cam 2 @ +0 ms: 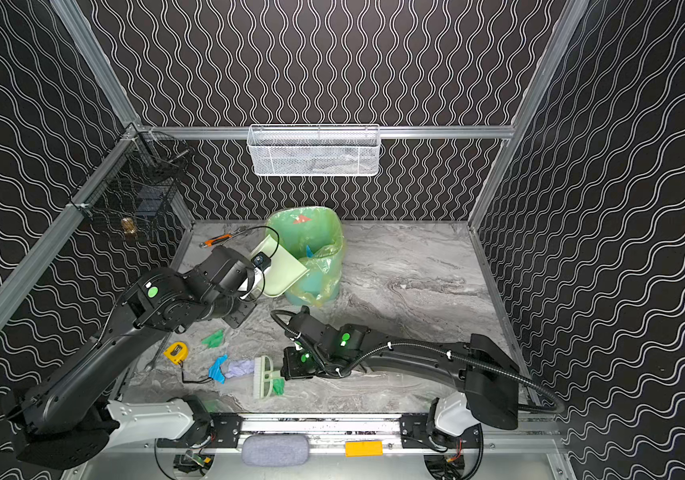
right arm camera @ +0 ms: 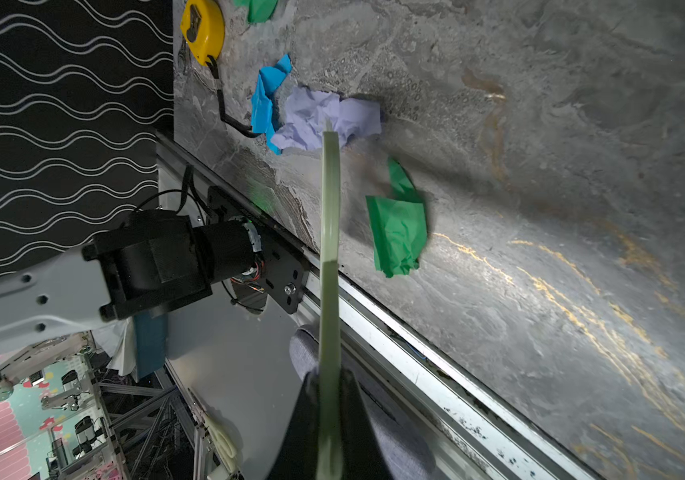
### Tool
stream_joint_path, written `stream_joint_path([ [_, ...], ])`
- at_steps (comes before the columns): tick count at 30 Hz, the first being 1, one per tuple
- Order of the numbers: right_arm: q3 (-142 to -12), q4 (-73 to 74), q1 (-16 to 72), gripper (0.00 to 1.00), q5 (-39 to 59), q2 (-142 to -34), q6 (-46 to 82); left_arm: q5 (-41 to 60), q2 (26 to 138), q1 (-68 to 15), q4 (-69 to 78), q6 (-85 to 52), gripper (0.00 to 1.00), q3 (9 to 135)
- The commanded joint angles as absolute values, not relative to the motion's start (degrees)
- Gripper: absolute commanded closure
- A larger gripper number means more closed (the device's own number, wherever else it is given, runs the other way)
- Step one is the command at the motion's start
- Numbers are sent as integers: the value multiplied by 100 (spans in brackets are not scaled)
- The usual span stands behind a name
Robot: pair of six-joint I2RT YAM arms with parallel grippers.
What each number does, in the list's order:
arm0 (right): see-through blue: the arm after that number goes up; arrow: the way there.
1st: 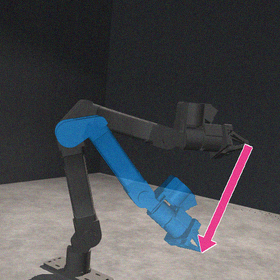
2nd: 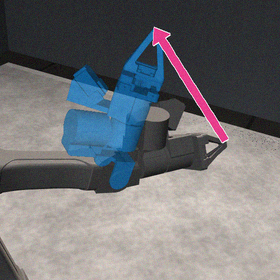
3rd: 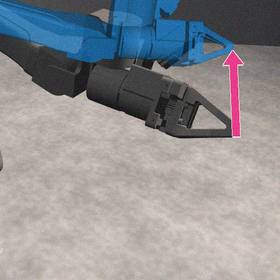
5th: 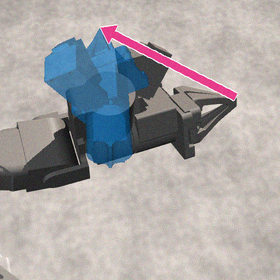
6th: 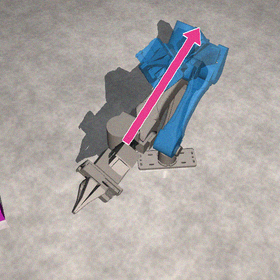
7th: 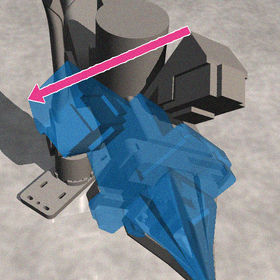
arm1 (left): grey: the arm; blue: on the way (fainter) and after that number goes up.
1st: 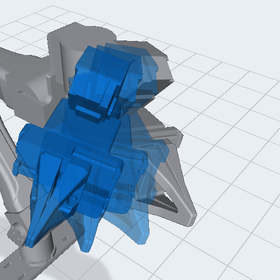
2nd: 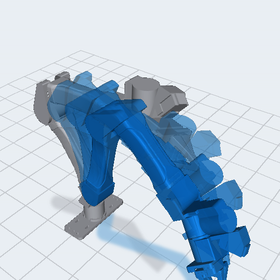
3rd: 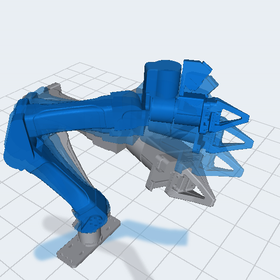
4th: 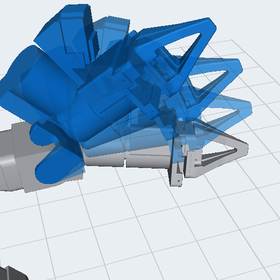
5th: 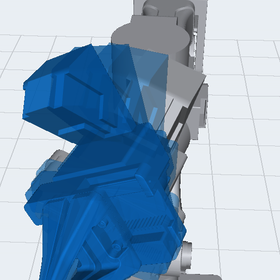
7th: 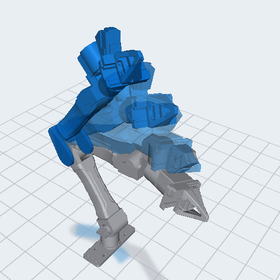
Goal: Sweep away the paper scraps from the table
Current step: 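Lower the empty dustpan near the green scrap while the right gripper brings the brush, then sweep the green scrap toward the dustpan with the right gripper's brush while left holds it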
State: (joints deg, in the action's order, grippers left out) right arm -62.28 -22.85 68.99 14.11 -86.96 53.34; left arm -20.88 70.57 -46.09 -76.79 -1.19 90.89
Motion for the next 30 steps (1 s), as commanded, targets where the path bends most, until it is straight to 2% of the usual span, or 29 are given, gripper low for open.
stream_joint_path([
  [1,-6282,-2891,6899,100,1168,-8694,5266,-1950,6986,-4599,-7726,-211,95,9015],
  [12,-5763,-4207,6254,100,940,-7746,4719,-1437,6987,-4796,-7726,-285,93,8969],
  [23,-5470,-5749,4816,100,783,-6704,3449,-1496,7252,-6366,-7734,-969,92,8919],
  [30,-5907,-6269,4518,100,1000,-6323,3287,-1510,7320,-7238,-7718,-1693,92,8433],
])
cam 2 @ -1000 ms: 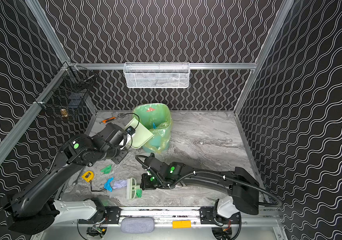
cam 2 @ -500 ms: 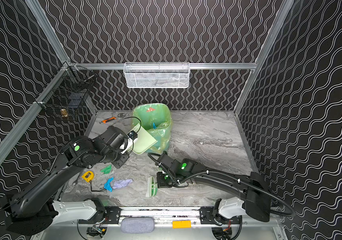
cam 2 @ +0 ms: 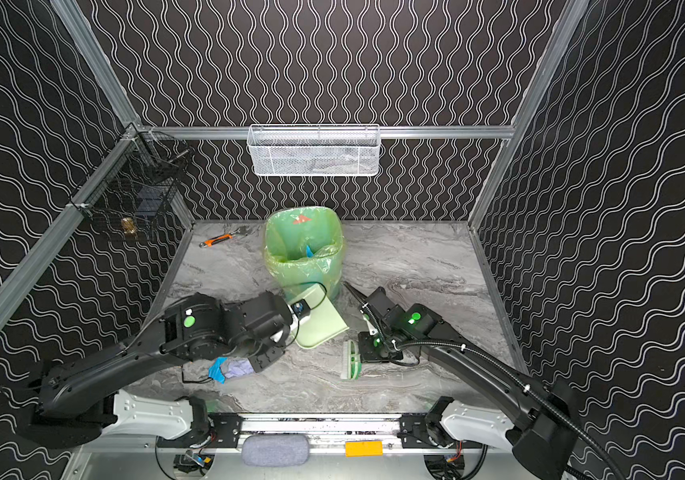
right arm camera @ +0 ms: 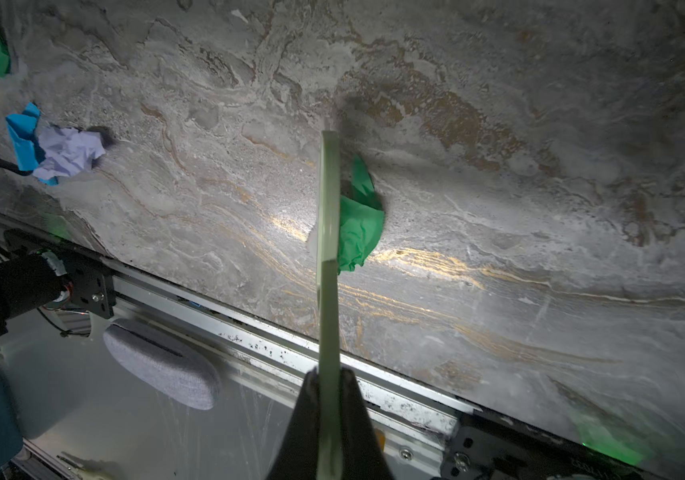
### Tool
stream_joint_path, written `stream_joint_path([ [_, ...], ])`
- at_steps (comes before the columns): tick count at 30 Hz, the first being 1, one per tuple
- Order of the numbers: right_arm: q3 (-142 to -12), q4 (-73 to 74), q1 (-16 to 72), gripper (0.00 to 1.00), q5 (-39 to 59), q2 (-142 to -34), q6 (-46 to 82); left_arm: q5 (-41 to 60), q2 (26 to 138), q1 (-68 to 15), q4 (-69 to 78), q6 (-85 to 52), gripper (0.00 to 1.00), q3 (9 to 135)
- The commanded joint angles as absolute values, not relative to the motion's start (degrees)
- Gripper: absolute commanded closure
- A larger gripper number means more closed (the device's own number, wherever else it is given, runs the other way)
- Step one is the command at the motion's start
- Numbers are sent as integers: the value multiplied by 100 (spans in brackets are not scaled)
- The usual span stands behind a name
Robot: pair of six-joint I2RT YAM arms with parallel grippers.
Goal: Sweep away the paper scraps from the table
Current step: 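Sweep the green scrap toward the dustpan with the right gripper's brush while left holds it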
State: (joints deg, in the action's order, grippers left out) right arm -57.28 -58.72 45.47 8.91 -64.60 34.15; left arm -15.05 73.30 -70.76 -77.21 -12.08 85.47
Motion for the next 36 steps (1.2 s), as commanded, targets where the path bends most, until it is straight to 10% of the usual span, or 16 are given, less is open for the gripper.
stream_joint_path([
  [1,-5960,-6313,4522,100,1071,-6246,3325,-1497,7321,-7329,-7701,-1787,91,8354],
  [36,-7368,-7650,4183,100,-395,-7597,2292,-825,8569,-8332,-4923,-2598,93,5431],
])
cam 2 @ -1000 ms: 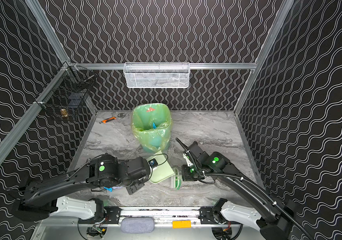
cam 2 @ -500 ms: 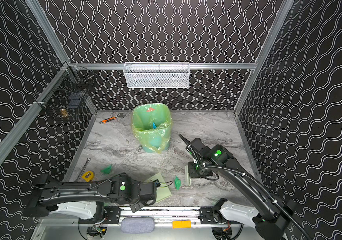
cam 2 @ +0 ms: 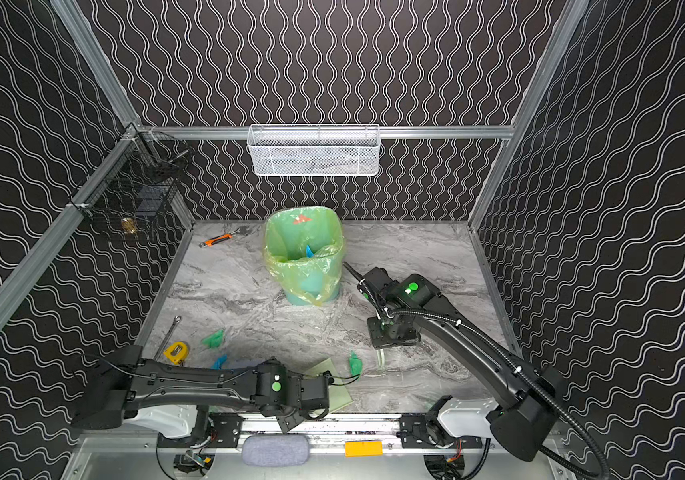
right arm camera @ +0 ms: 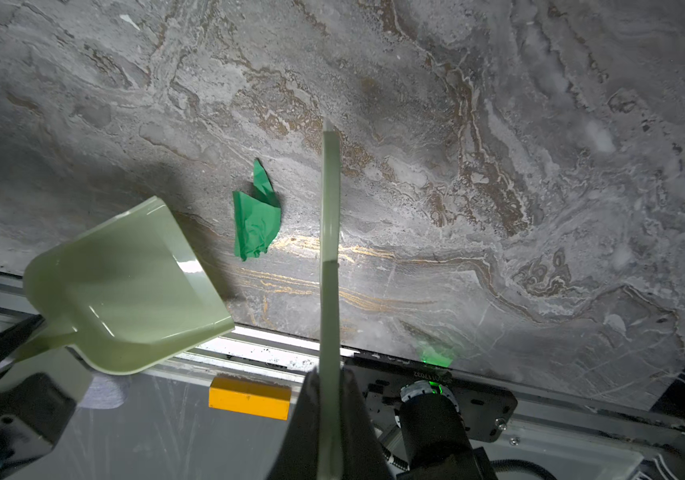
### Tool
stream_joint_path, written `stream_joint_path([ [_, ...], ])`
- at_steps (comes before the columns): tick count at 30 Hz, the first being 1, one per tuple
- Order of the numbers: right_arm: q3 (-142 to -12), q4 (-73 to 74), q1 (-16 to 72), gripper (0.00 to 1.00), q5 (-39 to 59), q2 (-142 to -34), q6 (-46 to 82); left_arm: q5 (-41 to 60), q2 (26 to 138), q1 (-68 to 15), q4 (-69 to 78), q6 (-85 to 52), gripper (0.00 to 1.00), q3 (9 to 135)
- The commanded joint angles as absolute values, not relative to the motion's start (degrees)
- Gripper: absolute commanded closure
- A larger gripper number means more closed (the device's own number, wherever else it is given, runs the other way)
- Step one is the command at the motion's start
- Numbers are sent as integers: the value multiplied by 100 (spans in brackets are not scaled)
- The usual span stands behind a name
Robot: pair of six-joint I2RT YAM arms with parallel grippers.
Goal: Sweep away the paper scraps from the table
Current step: 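Sweep the green scrap toward the dustpan with the right gripper's brush while left holds it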
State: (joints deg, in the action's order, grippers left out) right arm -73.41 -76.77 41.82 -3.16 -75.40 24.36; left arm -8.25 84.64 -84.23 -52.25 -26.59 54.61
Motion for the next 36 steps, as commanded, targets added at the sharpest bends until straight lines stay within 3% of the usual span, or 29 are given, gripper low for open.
stream_joint_path([
  [1,-7349,-7631,4184,100,-386,-7624,2279,-799,8631,-8264,-4863,-2563,93,5423],
  [12,-7330,-7315,4330,100,-245,-8087,2149,-536,9033,-7918,-4621,-2281,94,5467],
  [27,-7576,-7096,5567,100,782,-8161,2828,-537,9222,-7761,-4383,-2263,94,5451],
  [36,-7374,-7562,5123,100,221,-7492,2897,-826,8871,-7766,-4106,-2382,94,5218],
])
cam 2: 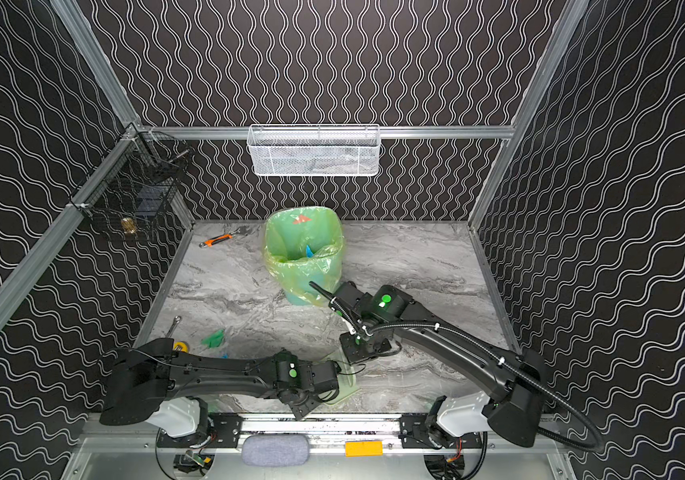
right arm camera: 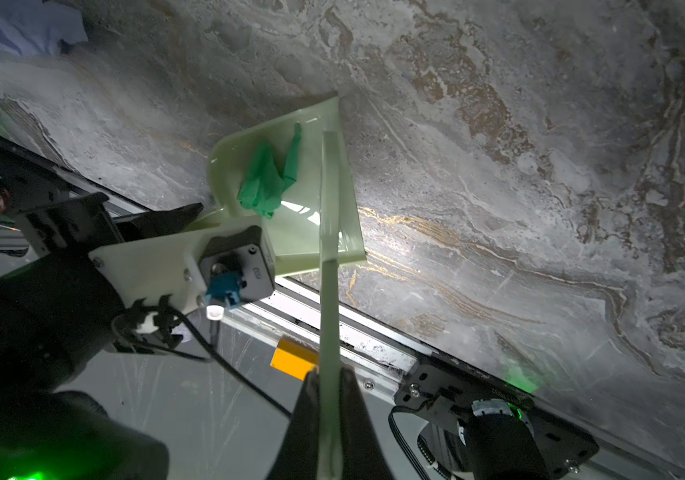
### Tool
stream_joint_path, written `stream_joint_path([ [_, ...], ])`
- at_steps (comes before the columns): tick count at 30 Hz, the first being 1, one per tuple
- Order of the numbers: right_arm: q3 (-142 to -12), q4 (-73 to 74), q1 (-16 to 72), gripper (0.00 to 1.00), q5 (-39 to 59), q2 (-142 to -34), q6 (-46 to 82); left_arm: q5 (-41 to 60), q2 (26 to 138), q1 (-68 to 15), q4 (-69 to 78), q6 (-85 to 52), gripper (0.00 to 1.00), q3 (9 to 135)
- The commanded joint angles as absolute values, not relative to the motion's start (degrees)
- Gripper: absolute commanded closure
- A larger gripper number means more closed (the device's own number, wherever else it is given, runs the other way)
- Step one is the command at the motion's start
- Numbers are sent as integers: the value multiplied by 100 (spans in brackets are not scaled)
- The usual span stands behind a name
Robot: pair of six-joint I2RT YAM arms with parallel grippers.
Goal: Sweep away the paper scraps from the table
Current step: 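Sweep the green scrap toward the dustpan with the right gripper's brush while left holds it, then lift the dustpan with the green scrap over the bin with the left gripper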
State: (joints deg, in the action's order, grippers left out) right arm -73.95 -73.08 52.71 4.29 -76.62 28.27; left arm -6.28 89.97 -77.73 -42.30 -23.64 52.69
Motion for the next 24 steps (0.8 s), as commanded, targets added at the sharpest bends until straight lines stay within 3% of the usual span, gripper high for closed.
stream_joint_path([
  [1,-7383,-7590,5034,100,227,-7431,2875,-882,8809,-7764,-4091,-2387,94,5204],
  [10,-7427,-7831,4146,100,160,-6803,2539,-1227,8105,-7826,-4431,-2438,94,5338],
  [24,-7208,-7410,3374,100,682,-6413,2323,-1720,7488,-7939,-6911,-2884,94,7410],
])
